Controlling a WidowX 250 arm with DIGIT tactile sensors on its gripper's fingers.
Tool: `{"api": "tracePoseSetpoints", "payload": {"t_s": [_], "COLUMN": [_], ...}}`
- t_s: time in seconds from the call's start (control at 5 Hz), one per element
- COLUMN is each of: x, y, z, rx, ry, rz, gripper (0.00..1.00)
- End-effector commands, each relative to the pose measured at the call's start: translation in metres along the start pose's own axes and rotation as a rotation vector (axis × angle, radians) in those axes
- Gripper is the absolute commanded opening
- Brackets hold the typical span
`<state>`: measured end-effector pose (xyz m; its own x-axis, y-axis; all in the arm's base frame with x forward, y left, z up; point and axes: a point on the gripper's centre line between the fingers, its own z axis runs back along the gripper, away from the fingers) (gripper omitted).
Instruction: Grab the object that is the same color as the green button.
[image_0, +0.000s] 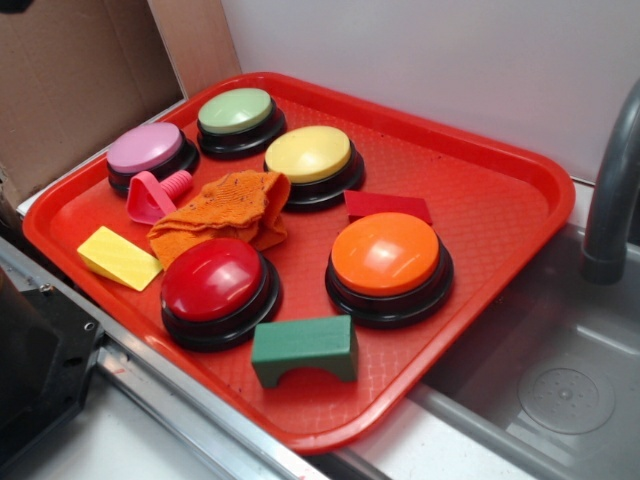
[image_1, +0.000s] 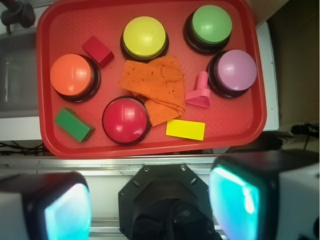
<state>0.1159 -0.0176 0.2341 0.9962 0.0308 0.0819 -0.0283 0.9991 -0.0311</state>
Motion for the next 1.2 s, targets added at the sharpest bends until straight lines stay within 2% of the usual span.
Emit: {"api": "tracePoseSetpoints", "payload": {"t_s": [0.0, 0.2, 0.6, 0.8, 1.0], "x": [0.000, 0.005, 0.016, 0.019, 0.022], "y": [0.000, -0.011, -0.054, -0.081, -0.100], "z": [0.000, -0.010, -0.057, -0.086, -0.112], "rx": [0.000, -0.017, -0.055, -0.069, -0.120], "ry": [0.000, -0.083, -0.240, -0.245, -0.224], "rz": [0.000, -0.128, -0.304, -0.398, -0.500], "gripper": [1.00, 1.00, 1.00, 1.00, 1.00]}}
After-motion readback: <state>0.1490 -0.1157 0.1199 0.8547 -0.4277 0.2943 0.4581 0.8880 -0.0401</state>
